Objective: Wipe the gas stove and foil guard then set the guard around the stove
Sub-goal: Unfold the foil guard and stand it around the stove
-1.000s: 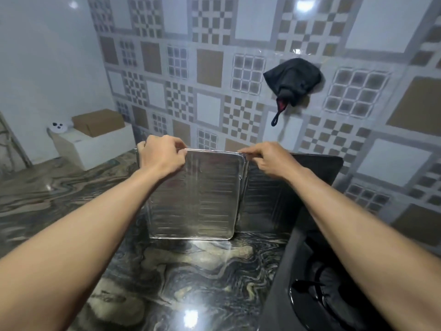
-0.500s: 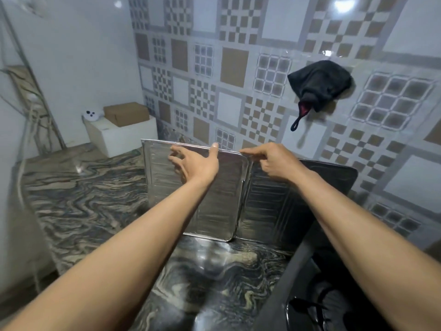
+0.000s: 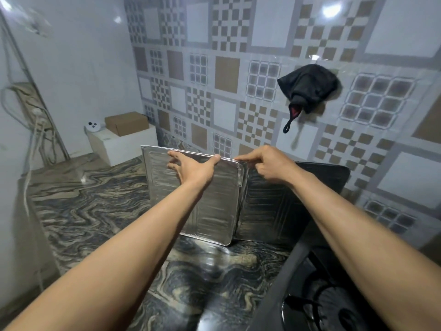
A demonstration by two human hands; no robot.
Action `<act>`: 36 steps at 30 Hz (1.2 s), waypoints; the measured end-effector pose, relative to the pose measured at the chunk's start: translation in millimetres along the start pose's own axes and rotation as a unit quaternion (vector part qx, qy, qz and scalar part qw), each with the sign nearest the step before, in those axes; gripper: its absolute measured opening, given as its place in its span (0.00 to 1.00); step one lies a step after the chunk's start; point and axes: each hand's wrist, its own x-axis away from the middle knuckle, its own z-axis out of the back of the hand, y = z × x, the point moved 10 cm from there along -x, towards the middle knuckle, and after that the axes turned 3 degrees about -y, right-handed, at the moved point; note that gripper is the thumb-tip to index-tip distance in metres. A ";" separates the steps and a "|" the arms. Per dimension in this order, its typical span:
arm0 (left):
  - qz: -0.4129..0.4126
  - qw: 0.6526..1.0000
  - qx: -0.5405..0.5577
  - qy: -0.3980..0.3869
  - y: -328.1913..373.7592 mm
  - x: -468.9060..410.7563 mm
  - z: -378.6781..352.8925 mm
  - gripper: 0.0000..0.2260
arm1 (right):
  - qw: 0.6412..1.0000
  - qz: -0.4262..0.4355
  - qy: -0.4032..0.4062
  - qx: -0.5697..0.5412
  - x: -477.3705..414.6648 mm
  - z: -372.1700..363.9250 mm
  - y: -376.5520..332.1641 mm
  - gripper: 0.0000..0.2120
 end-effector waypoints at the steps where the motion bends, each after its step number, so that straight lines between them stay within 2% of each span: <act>1: 0.001 1.000 0.008 -0.003 1.3 0.2 -0.3 0.58 | 1.000 -0.004 -0.001 -0.001 0.0 -0.4 0.4 0.27; 8: 0.016 0.999 0.030 -0.006 2.0 -2.8 1.1 0.54 | 1.000 -0.008 0.006 0.012 -1.3 -1.5 2.8 0.30; 13: 0.013 0.999 0.029 -0.031 0.8 -3.9 -3.7 0.63 | 1.000 -0.010 0.007 0.001 -2.7 -1.0 2.0 0.26; 24: 0.000 0.996 0.035 -0.080 4.8 -2.9 -7.5 0.65 | 1.000 -0.012 -0.027 0.002 -11.9 -7.5 10.6 0.29; 27: 0.017 0.994 0.026 -0.101 4.7 -2.4 -8.0 0.62 | 1.000 -0.011 -0.009 0.014 -13.5 -5.6 15.8 0.30; 31: 0.022 0.991 0.050 -0.121 17.9 -1.0 -11.0 0.51 | 0.996 -0.019 0.054 0.064 -16.8 4.2 27.2 0.32; 34: 0.015 0.990 0.038 -0.136 23.5 -7.8 -11.5 0.44 | 0.991 -0.010 0.080 0.109 -17.0 7.3 39.5 0.24; 36: -0.007 0.990 0.011 -0.137 25.0 -12.3 -9.6 0.41 | 0.987 -0.007 0.078 0.138 -16.4 6.1 46.9 0.24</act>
